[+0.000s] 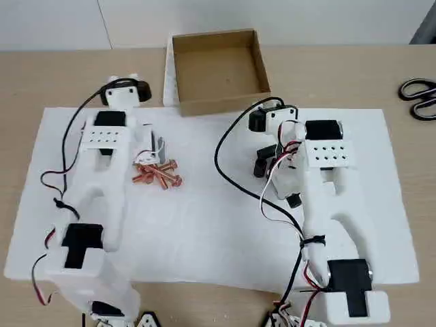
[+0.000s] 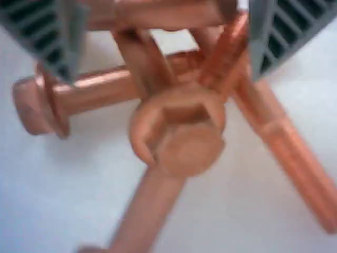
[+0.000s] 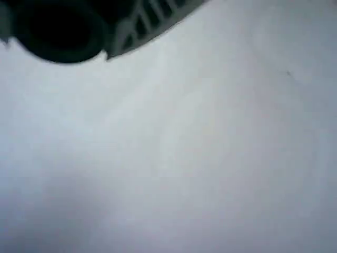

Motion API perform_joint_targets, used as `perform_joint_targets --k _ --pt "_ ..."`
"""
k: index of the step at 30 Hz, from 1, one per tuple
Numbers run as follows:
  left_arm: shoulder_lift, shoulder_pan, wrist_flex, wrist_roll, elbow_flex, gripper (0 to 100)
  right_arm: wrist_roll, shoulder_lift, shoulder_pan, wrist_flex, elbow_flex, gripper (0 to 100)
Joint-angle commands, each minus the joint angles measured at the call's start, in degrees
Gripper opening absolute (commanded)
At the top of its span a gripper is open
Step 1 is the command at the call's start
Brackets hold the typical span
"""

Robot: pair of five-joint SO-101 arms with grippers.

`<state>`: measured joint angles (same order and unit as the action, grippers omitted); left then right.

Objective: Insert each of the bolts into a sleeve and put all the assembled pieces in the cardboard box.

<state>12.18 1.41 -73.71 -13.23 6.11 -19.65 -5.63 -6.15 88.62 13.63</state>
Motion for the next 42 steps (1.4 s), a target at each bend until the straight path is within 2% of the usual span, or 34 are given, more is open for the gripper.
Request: perform_joint_targets --k 1,13,20,26,33,42 --pt "-0.3 -1.1 1.8 -0.4 -1.9 14 -0.1 -3.0 0.4 -0.6 -0.1 0.6" --pt "2.3 -1.2 3.6 -0.4 -2.1 13 -0.1 -2.9 0.4 -0.6 -0.1 0.6" --pt "6.1 -5.5 5.0 -0.4 -2.2 13 -0.1 -2.9 0.7 -0.6 -0.1 0.6" --pt "6.1 -5.5 5.0 -0.4 -2.9 6 -0.1 -2.9 0.7 -0.6 -0.1 0.6" --pt "6.0 -5.8 5.0 -0.4 -2.9 6 -0.1 -2.9 0.7 -1.0 -0.1 0.6" --pt "6.0 -5.9 0.5 -0.4 -8.1 6 -0.1 -2.9 0.6 -1.0 -0.1 0.6"
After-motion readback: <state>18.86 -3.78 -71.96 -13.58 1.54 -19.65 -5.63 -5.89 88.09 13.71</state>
